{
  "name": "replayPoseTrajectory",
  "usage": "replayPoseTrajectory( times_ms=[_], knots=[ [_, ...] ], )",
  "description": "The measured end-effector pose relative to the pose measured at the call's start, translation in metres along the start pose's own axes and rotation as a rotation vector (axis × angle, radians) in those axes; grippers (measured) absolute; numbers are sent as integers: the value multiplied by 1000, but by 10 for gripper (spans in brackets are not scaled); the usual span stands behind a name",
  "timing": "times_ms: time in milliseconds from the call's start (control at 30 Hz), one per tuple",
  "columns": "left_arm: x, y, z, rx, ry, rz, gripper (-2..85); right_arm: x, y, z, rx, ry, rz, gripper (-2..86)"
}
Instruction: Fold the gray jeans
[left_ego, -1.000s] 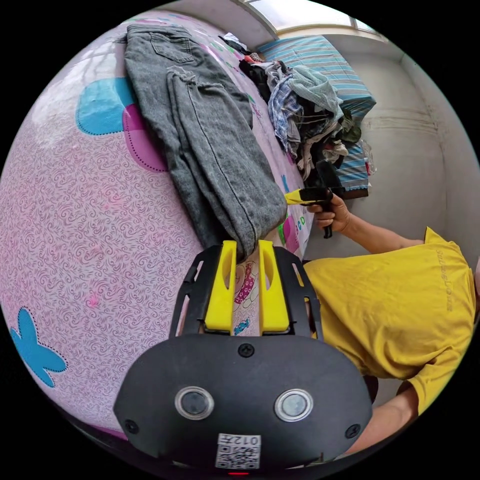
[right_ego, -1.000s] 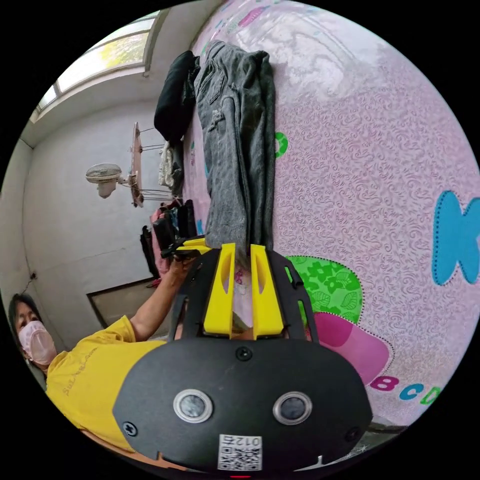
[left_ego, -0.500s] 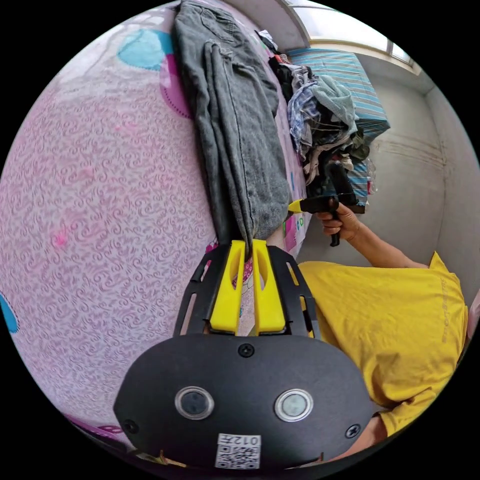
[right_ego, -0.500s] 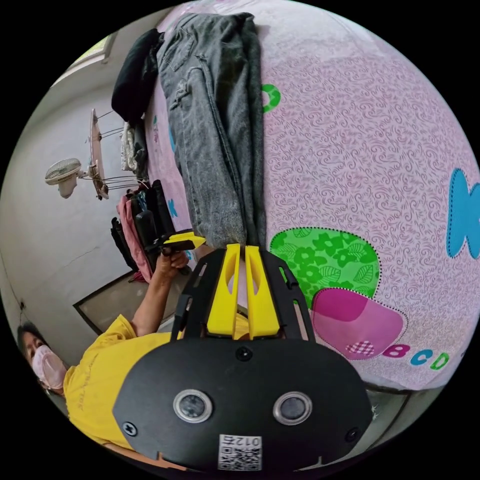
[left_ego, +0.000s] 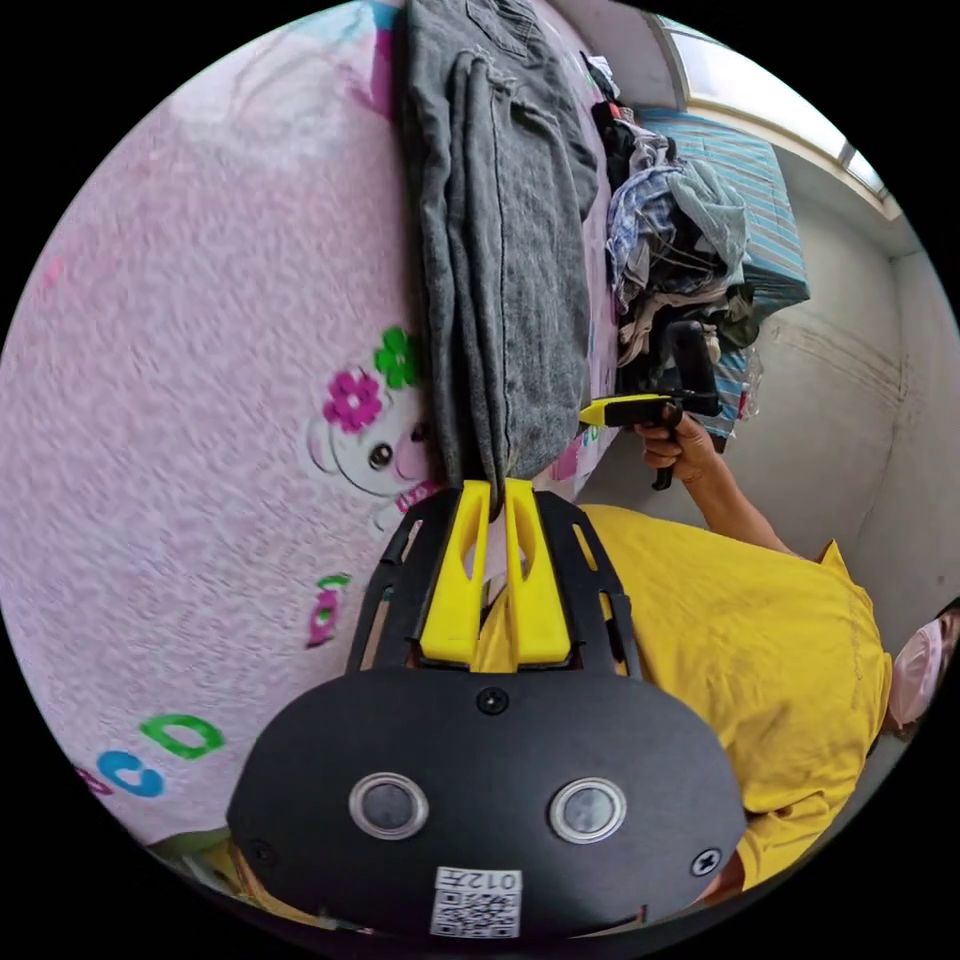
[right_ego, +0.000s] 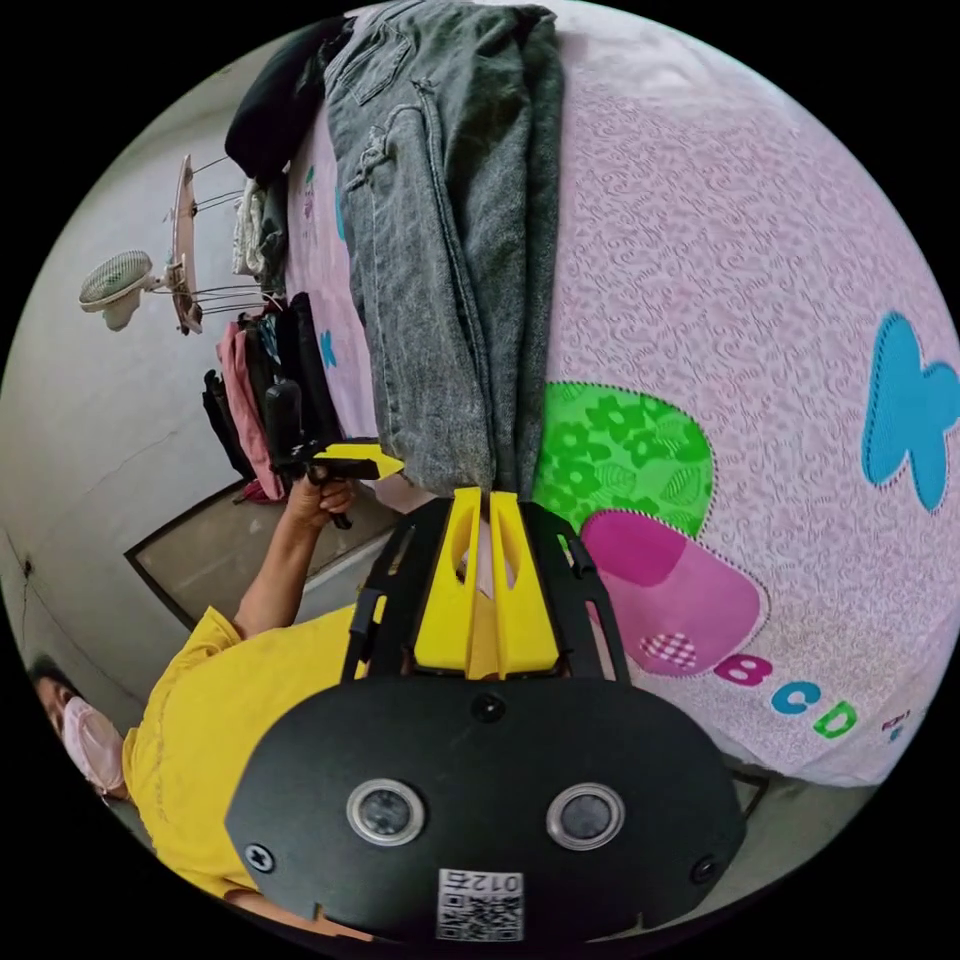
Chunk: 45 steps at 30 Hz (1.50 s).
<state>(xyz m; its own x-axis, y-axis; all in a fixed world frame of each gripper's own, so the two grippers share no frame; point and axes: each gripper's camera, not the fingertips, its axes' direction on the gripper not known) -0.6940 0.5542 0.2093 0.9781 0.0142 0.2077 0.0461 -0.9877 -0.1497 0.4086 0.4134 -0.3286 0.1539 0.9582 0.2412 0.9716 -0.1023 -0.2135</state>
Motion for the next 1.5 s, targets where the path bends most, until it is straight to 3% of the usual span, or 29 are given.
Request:
replayPoseTrajectory(
  times_ms=[200,333,433,533,600,667,833,1000,1233,1367,1500],
  knots=[
    [3,44,74,54,156,-106,8,48,55,20,-24,-7,-8,11],
    [9,76,103,197,233,-116,7,63,84,25,6,29,-70,8],
    [24,109,93,384,125,-158,5,45,109,14,108,255,-189,4],
    [76,124,84,492,-220,-68,4,1,127,30,147,358,-480,1],
    [107,107,99,435,-326,43,4,-22,128,59,100,350,-623,0],
    [138,71,140,266,-386,183,4,-37,122,98,17,389,-706,0],
    [151,31,222,25,-648,196,3,-46,113,198,-116,587,-841,-1],
    [144,31,258,26,-652,167,2,-32,116,249,-153,731,-878,-1],
    [183,35,282,30,-716,264,1,-36,127,234,-85,680,-815,-2],
    [185,30,326,-123,-829,342,-1,-17,123,252,-131,718,-791,-2],
    [166,26,327,-92,-691,287,-1,-9,114,274,-134,725,-757,-1]
  ],
)
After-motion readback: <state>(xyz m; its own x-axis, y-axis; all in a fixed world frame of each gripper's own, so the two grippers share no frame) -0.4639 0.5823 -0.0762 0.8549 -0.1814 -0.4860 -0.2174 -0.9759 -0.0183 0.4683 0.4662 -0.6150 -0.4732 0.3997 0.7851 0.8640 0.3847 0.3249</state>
